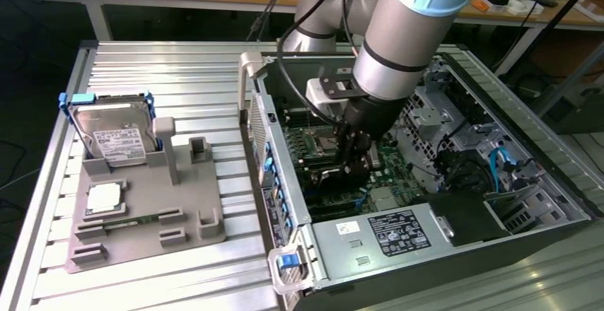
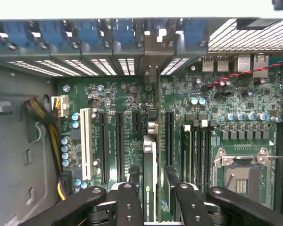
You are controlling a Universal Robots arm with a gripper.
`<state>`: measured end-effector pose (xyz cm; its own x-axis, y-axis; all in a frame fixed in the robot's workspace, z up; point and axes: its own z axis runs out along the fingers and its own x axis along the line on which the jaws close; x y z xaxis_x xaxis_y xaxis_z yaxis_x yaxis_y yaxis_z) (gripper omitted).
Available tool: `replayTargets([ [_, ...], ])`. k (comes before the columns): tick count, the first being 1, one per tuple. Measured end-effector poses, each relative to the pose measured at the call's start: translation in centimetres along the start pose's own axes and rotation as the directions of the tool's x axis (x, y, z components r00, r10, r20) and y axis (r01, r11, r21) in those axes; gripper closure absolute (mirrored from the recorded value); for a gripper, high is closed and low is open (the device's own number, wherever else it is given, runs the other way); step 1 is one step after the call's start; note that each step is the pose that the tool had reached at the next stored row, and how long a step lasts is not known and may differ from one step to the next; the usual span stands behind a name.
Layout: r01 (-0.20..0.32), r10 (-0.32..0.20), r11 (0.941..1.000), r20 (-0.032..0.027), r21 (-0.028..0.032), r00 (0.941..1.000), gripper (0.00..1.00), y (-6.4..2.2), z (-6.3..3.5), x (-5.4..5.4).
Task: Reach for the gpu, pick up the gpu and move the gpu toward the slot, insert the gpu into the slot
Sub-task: 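Insert the gpu into the slot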
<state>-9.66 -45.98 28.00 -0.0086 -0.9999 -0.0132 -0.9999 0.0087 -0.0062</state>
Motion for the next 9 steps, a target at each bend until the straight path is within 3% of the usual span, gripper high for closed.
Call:
replayTargets([
  [4,0.000,0.000,1.0000,-0.0006,0.0002,1.0000,0.67,0.00,-0.04,0.00],
  [9,0.000,0.000,1.0000,-0.0008,0.0001,1.0000,0.86,0.00,-0.05,0.00],
])
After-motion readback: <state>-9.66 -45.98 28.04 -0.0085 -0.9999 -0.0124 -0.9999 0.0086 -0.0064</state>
